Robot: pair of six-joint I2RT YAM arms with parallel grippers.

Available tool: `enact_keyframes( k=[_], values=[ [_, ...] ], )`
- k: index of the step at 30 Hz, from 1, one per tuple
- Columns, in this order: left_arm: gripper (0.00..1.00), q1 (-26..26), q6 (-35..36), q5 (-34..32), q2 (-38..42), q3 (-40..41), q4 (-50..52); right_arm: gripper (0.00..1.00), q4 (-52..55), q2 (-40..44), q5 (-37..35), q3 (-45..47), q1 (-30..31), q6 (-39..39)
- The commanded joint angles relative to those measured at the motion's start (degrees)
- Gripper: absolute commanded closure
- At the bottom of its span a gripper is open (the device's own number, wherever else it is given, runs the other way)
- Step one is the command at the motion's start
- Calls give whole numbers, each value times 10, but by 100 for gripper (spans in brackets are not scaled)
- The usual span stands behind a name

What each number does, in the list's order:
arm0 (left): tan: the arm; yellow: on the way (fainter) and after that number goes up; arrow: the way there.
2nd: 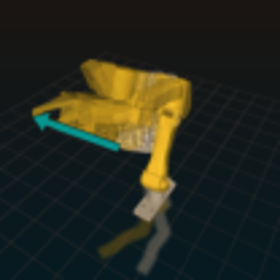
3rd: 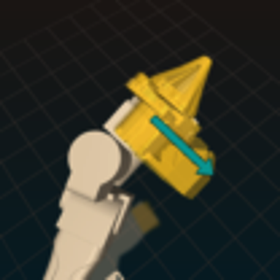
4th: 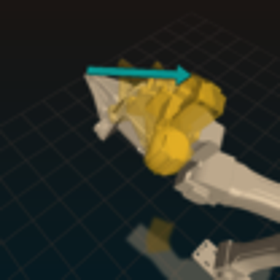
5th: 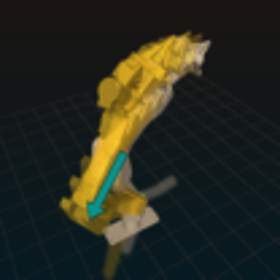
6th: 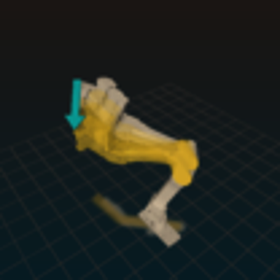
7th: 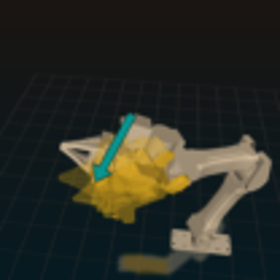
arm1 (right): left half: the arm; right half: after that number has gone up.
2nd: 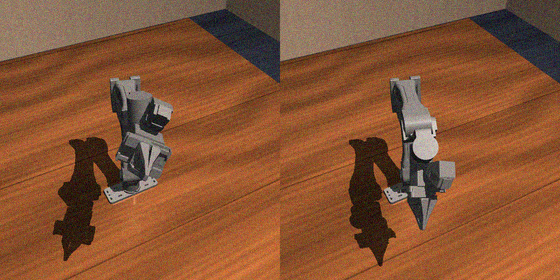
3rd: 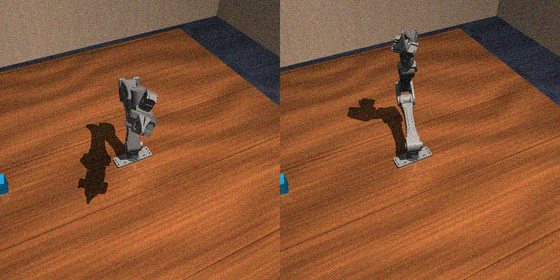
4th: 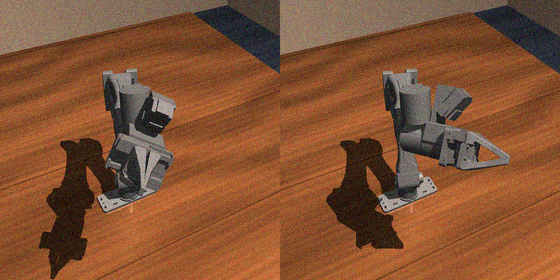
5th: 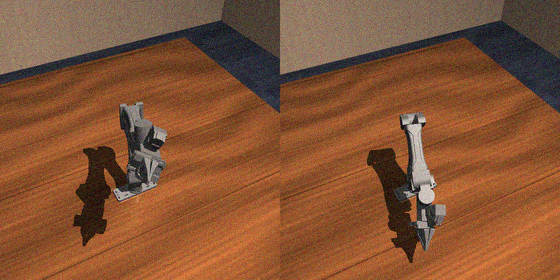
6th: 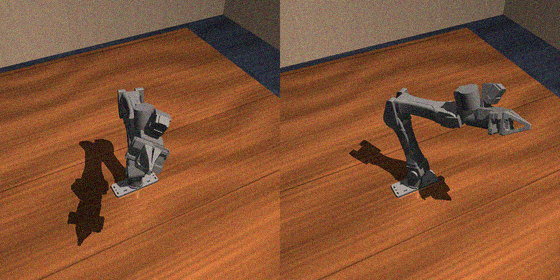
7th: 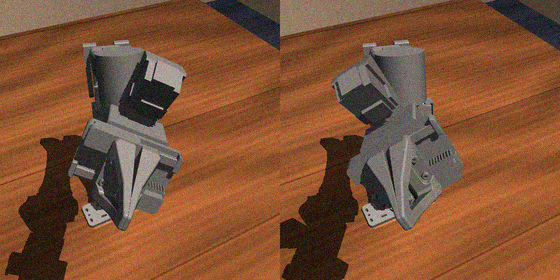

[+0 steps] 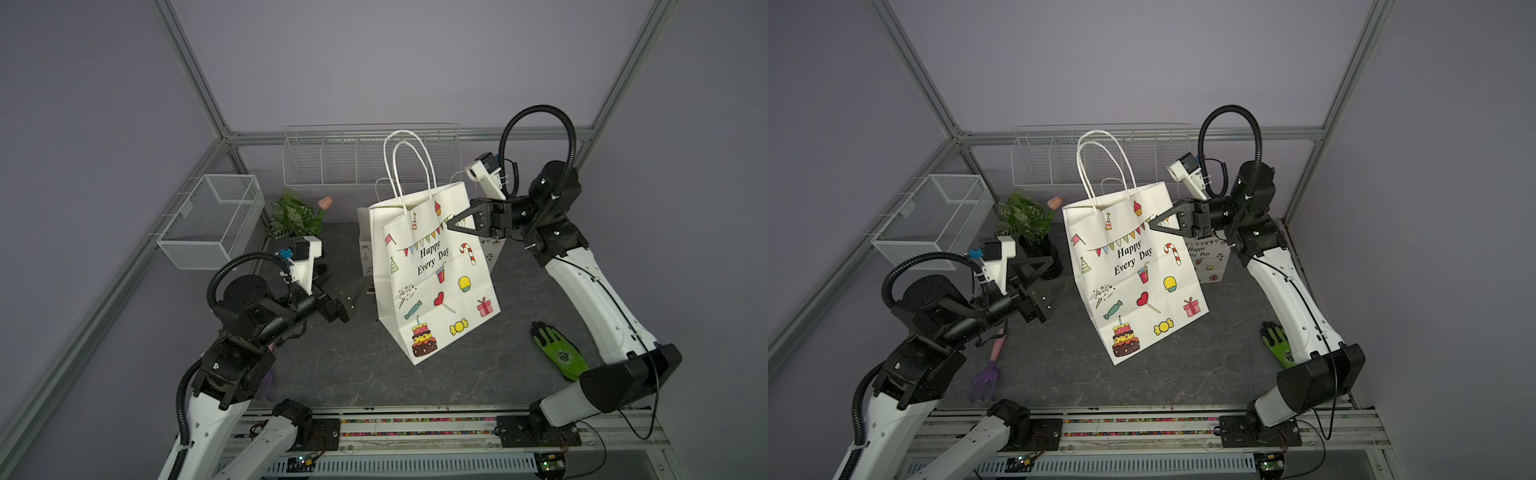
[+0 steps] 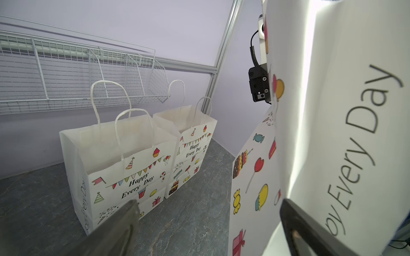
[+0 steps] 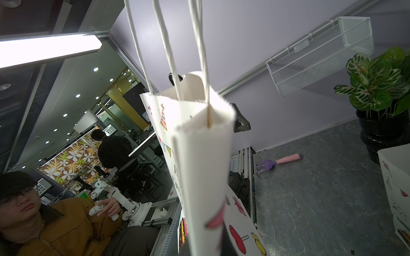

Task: Put away the paper bag
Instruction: Press the paper bag.

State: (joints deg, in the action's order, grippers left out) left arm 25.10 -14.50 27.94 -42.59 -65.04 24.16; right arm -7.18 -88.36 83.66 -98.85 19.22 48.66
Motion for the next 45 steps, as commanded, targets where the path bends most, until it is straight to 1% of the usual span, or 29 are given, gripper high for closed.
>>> enact_keyframes(
  k=[1, 5, 13, 15, 18, 22, 25, 27, 28, 30, 32, 34, 39, 41, 43, 45],
  values=[
    [0, -4, 11, -10, 1, -22, 11, 93, -15, 3, 4, -8, -2, 6],
    [0, -3, 15, -23, 11, -32, 21, 93, -14, -6, 4, -10, -3, 7],
    [0, -4, 10, -4, 0, -34, 18, 93, -14, -10, 1, -17, 1, 11],
    [0, -4, 0, 27, -18, -29, 1, 93, -14, -2, 0, -17, 6, 10],
    [0, -4, -36, 96, -47, -9, -64, 93, -12, 4, -3, -15, 12, 9],
    [6, -1, -89, 189, -89, -1, -157, 93, -9, 3, -3, -13, 18, 5],
    [8, 7, -84, 199, -100, -4, -155, 93, -9, -4, -3, -18, 21, 7],
    [12, 7, -76, 198, -101, 0, -147, 93, -12, -5, -4, -21, 27, 9],
    [14, 6, -76, 199, -101, 4, -149, 93, -13, -4, -4, -23, 31, 8],
    [23, 7, -88, 215, -104, 11, -170, 93, -14, -5, -5, -27, 37, 9],
    [35, 12, -103, 229, -109, 16, -192, 93, -13, -8, -5, -33, 38, 11],
    [48, 22, -98, 231, -114, 15, -189, 94, -13, -11, -5, -38, 38, 13],
    [71, 32, -87, 222, -116, 19, -174, 93, -14, -13, -14, -44, 38, 20],
    [82, 32, -83, 214, -110, 22, -168, 93, -15, -11, -20, -43, 38, 24],
    [91, 32, -79, 203, -104, 21, -159, 93, -13, -7, -28, -38, 38, 25],
    [97, 32, -78, 193, -100, 20, -156, 93, -9, -2, -41, -30, 38, 26]
  ],
)
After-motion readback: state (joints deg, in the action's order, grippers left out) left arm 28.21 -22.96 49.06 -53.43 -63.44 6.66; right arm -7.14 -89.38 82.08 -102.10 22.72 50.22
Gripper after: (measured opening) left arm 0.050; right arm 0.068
